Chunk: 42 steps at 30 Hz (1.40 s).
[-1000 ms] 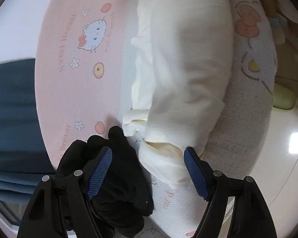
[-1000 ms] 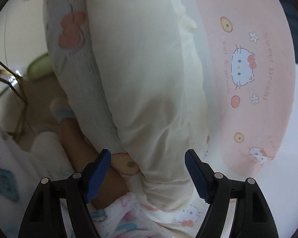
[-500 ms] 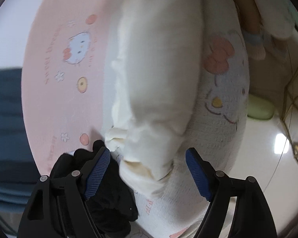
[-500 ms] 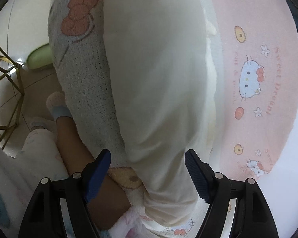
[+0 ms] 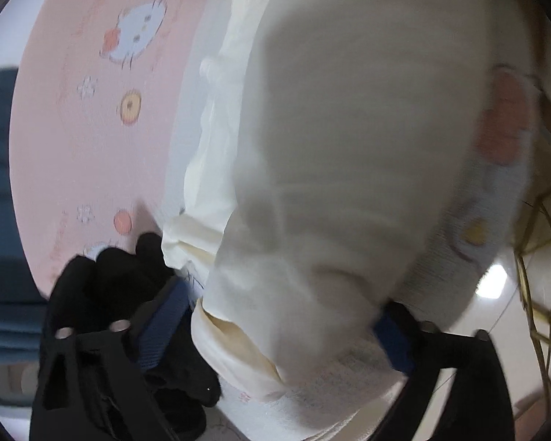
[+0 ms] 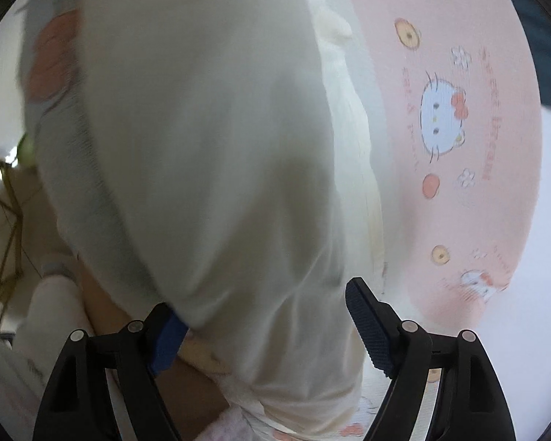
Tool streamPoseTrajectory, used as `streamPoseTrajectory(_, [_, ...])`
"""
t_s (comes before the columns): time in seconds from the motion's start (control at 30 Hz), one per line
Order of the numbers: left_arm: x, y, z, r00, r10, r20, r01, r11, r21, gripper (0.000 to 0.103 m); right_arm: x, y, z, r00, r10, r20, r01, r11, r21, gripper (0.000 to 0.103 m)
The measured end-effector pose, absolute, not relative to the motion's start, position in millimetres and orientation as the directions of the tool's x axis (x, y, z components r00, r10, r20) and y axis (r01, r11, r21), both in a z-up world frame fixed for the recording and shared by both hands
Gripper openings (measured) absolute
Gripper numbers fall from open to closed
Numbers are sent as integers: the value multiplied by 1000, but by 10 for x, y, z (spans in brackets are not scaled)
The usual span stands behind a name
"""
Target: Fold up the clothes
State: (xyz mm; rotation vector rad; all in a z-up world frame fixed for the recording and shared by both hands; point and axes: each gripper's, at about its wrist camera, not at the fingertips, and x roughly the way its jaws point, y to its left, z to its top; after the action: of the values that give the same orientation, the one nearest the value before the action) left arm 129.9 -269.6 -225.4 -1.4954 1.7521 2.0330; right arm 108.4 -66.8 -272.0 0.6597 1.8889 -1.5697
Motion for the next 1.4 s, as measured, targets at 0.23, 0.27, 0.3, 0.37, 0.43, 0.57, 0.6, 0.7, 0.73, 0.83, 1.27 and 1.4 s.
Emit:
streamPoseTrajectory(0.23, [1703, -2554, -2585, -714, -468, -521, -591, 2, 807, 103, 1141, -720, -2750, -756, -44, -653, 625, 250, -740, 92])
streamPoseTrajectory(0.27, [1809, -2521, -2662, -764, -437, -474, -568, 106, 816, 103, 1158, -726, -2756, -762, -51, -645, 613, 264, -745, 92])
streamPoseTrajectory(0.3, [1909, -2475, -2771, -809, -427, -404, -524, 212, 825, 103, 1176, -733, -2762, -769, -59, -637, 600, 278, -750, 91])
streamPoseTrajectory(0.37, [1992, -2435, -2869, -843, -432, -321, -461, 272, 845, 103, 1194, -736, -2752, -765, -69, -640, 599, 290, -746, 86])
streamPoseTrajectory(0.43, [2053, -2424, -2920, -863, -438, -254, -399, 281, 873, 103, 1192, -719, -2714, -740, -75, -668, 626, 285, -726, 73])
streamPoseTrajectory(0.57, [2047, -2460, -2796, -822, -457, -340, -458, 175, 872, 94, 1185, -678, -2655, -710, -89, -699, 657, 274, -702, 64])
streamPoseTrajectory(0.6, [2014, -2476, -2747, -801, -461, -382, -490, 136, 861, 89, 1172, -694, -2641, -705, -87, -704, 663, 273, -697, 63])
streamPoseTrajectory(0.7, [1903, -2526, -2592, -723, -463, -513, -584, 13, 811, 83, 1090, -739, -2553, -671, -85, -736, 706, 230, -670, 57])
streamPoseTrajectory(0.73, [1866, -2543, -2540, -694, -460, -554, -613, -28, 790, 82, 1053, -755, -2513, -657, -86, -749, 723, 208, -658, 56])
streamPoseTrajectory(0.83, [1682, -2643, -2374, -565, -443, -696, -693, -203, 691, 80, 927, -820, -2361, -616, -90, -783, 770, 140, -622, 45])
streamPoseTrajectory(1.27, [905, -3155, -2040, -15, -213, -977, -656, -735, 171, 74, -108, -1215, -1864, -131, 36, -991, 984, -116, -135, 43])
streamPoseTrajectory(1.4, [706, -3320, -1961, 94, -114, -989, -574, -818, 39, 73, -550, -1357, -1791, 53, 54, -997, 969, -244, 39, 43])
